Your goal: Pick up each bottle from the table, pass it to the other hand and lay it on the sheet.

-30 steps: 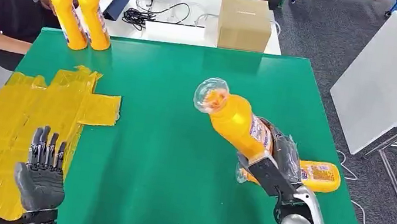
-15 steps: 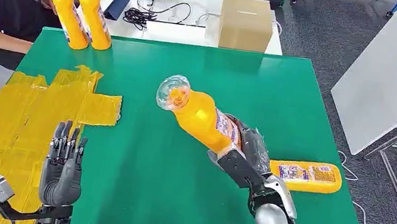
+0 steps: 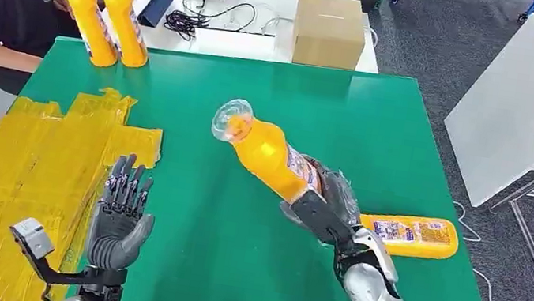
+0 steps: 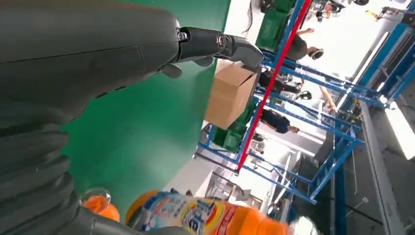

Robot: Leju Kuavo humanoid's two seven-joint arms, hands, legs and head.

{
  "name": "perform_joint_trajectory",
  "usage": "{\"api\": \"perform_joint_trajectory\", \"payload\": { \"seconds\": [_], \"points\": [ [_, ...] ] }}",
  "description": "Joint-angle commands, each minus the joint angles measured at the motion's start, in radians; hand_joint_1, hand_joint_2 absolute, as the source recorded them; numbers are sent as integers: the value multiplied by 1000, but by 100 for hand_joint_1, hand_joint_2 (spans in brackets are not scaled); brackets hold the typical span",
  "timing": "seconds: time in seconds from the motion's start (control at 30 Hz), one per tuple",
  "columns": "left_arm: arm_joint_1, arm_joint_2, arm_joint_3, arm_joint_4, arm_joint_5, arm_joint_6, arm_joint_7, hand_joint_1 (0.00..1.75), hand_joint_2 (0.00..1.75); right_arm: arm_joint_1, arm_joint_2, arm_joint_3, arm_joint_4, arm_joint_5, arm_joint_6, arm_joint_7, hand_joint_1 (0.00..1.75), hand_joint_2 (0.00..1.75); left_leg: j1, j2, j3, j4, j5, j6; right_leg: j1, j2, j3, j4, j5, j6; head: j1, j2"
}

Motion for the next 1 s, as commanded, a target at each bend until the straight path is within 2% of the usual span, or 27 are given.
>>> {"api": "perform_joint_trajectory", "payload": {
  "seconds": [0.03,0.47,0.87,1.0],
  "points": [
    [-53,30,-33,81,8,-7,11,0,175,-151,83,84,212,-6,19,16,175,175,1,5,4,-1,-1,-2,1,4,3,-2,1,0,0,0],
    [-75,25,-21,107,18,-4,25,0,175,-202,182,235,334,5,35,33,175,175,1,3,3,-1,0,-1,0,2,2,-1,1,0,0,0],
    [-64,22,1,94,20,18,32,0,175,-154,190,367,291,43,50,40,175,175,2,2,2,-1,0,-1,1,1,2,-1,0,0,0,0],
    [-64,22,1,94,20,18,32,0,175,-150,190,373,286,45,50,40,175,175,2,1,2,-1,0,-2,1,1,3,-2,0,0,0,0]
  ]
}}
